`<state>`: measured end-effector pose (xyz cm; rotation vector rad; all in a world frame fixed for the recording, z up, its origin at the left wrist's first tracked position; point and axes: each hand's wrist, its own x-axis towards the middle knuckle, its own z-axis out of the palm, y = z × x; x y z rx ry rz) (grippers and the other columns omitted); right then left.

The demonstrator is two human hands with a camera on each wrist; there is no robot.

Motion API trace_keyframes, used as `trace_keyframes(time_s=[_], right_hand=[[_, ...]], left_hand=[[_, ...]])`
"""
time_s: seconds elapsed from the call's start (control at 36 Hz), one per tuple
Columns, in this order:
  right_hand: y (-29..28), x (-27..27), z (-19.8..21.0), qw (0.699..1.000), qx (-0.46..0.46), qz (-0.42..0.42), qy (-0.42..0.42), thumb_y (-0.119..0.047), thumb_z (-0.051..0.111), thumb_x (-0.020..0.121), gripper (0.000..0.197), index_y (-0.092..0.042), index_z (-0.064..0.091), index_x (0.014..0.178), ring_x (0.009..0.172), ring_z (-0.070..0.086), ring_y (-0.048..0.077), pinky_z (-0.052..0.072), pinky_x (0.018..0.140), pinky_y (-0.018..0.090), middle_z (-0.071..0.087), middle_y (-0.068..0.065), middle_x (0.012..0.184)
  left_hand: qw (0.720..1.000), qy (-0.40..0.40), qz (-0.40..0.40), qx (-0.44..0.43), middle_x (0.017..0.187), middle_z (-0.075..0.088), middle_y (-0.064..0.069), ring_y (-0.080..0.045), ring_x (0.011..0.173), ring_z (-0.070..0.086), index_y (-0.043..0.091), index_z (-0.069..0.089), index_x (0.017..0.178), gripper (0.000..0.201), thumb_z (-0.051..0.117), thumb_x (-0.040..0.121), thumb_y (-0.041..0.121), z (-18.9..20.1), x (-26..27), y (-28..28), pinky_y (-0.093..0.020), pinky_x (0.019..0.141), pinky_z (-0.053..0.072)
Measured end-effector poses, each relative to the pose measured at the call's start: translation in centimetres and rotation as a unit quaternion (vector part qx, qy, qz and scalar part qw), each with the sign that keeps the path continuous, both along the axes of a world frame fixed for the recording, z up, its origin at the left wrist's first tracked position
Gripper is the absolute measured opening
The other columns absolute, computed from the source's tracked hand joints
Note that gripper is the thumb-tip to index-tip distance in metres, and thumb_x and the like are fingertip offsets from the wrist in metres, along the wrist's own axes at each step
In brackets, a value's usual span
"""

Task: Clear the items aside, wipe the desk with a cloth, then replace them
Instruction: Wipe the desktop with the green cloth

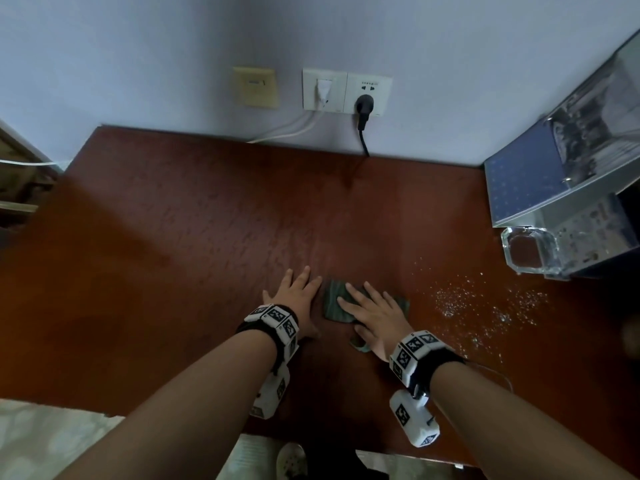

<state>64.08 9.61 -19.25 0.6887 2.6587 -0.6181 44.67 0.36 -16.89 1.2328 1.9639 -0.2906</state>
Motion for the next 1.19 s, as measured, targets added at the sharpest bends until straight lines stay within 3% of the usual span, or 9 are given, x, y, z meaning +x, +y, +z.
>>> trace_keyframes(time_s=[0.19, 0.53, 0.61, 0.69, 0.78, 0.86, 0.97, 1.06, 1.19], right_hand=[[-3.0, 1.6, 0.5, 1.000, -0.022, 0.015, 0.011, -0.014, 0.045, 0.096, 0.068, -0.046, 0.013, 0.147, 0.138, -0.022, 0.007, -0.012, 0.113, 0.035, -0.017, -0.027, 0.148], [-5.3, 2.4, 1.9, 0.997, -0.080, 0.008, -0.015, 0.007, 0.054, 0.086, 0.082, -0.038, 0.023, 0.148, 0.140, -0.017, 0.007, -0.007, 0.118, 0.042, -0.006, -0.019, 0.155], [-3.9, 1.8, 3.5, 0.978, -0.186, -0.095, 0.021, 0.014, 0.053, 0.083, 0.070, -0.027, 0.046, 0.139, 0.145, 0.007, 0.009, 0.005, 0.117, 0.024, 0.016, -0.014, 0.154], [-1.9, 1.3, 4.5, 0.917, -0.294, -0.255, 0.090, 0.009, 0.044, 0.091, 0.053, -0.030, 0.063, 0.120, 0.120, 0.048, 0.008, 0.042, 0.084, 0.005, 0.042, -0.016, 0.141], [1.1, 0.0, 4.4, 0.861, -0.342, -0.361, 0.105, 0.004, 0.041, 0.093, 0.054, -0.040, 0.070, 0.106, 0.077, 0.057, 0.020, 0.044, 0.062, 0.025, 0.058, -0.006, 0.129], [3.1, -1.2, 4.3, 0.836, -0.299, -0.420, 0.185, 0.004, 0.040, 0.093, 0.054, -0.039, 0.067, 0.112, 0.075, 0.064, 0.027, 0.047, 0.054, 0.032, 0.061, -0.003, 0.127], [3.7, -3.2, 3.7, 0.912, -0.170, -0.341, 0.153, 0.018, 0.036, 0.088, 0.070, -0.025, 0.043, 0.143, 0.143, 0.025, 0.020, 0.036, 0.100, 0.021, 0.022, -0.012, 0.156], [2.3, -3.9, 2.4, 0.974, -0.081, -0.213, -0.009, 0.011, 0.042, 0.086, 0.084, -0.032, 0.011, 0.152, 0.147, -0.007, 0.021, 0.018, 0.115, 0.035, -0.006, -0.011, 0.159], [0.2, -2.5, -0.2, 0.993, 0.025, -0.110, -0.038, -0.037, 0.042, 0.096, 0.073, -0.036, -0.005, 0.151, 0.146, -0.013, 0.021, -0.001, 0.117, 0.044, -0.018, -0.012, 0.158]], left_hand=[[0.994, 0.015, -0.079, -0.071, 0.155, -0.040, 0.012, -0.032, 0.145, -0.033, 0.041, -0.023, 0.152, 0.143, 0.088, 0.062, 0.056, -0.2, 1.7, -3.4, -0.080, 0.107, 0.011], [0.996, -0.006, -0.065, -0.062, 0.155, -0.040, 0.015, -0.029, 0.146, -0.031, 0.042, -0.020, 0.153, 0.132, 0.084, 0.072, 0.051, -0.3, 2.0, -4.7, -0.078, 0.108, 0.009], [0.996, -0.011, -0.066, -0.064, 0.155, -0.039, 0.015, -0.029, 0.146, -0.032, 0.042, -0.021, 0.152, 0.132, 0.084, 0.072, 0.050, -0.1, 2.0, -4.8, -0.079, 0.107, 0.009], [0.996, -0.012, -0.066, -0.066, 0.155, -0.040, 0.014, -0.029, 0.145, -0.033, 0.041, -0.021, 0.152, 0.132, 0.083, 0.073, 0.049, 0.1, 1.9, -4.9, -0.079, 0.107, 0.008], [0.995, -0.013, -0.067, -0.074, 0.154, -0.041, 0.015, -0.029, 0.145, -0.034, 0.042, -0.022, 0.151, 0.131, 0.083, 0.073, 0.049, 0.2, 2.0, -4.8, -0.079, 0.108, 0.008], [0.995, -0.014, -0.067, -0.072, 0.154, -0.041, 0.015, -0.029, 0.145, -0.034, 0.042, -0.022, 0.151, 0.131, 0.083, 0.074, 0.049, 0.2, 2.0, -4.9, -0.079, 0.108, 0.007], [0.996, -0.014, -0.064, -0.066, 0.154, -0.041, 0.015, -0.028, 0.144, -0.035, 0.041, -0.022, 0.152, 0.130, 0.082, 0.075, 0.049, 0.1, 2.0, -4.9, -0.079, 0.108, 0.005], [0.996, -0.016, -0.062, -0.067, 0.154, -0.041, 0.015, -0.028, 0.144, -0.035, 0.042, -0.023, 0.151, 0.130, 0.082, 0.075, 0.049, -0.1, 2.1, -5.0, -0.079, 0.108, 0.004], [0.996, -0.020, -0.061, -0.065, 0.153, -0.042, 0.016, -0.028, 0.143, -0.036, 0.042, -0.023, 0.151, 0.130, 0.082, 0.074, 0.049, -0.2, 2.2, -4.9, -0.080, 0.106, 0.002]])
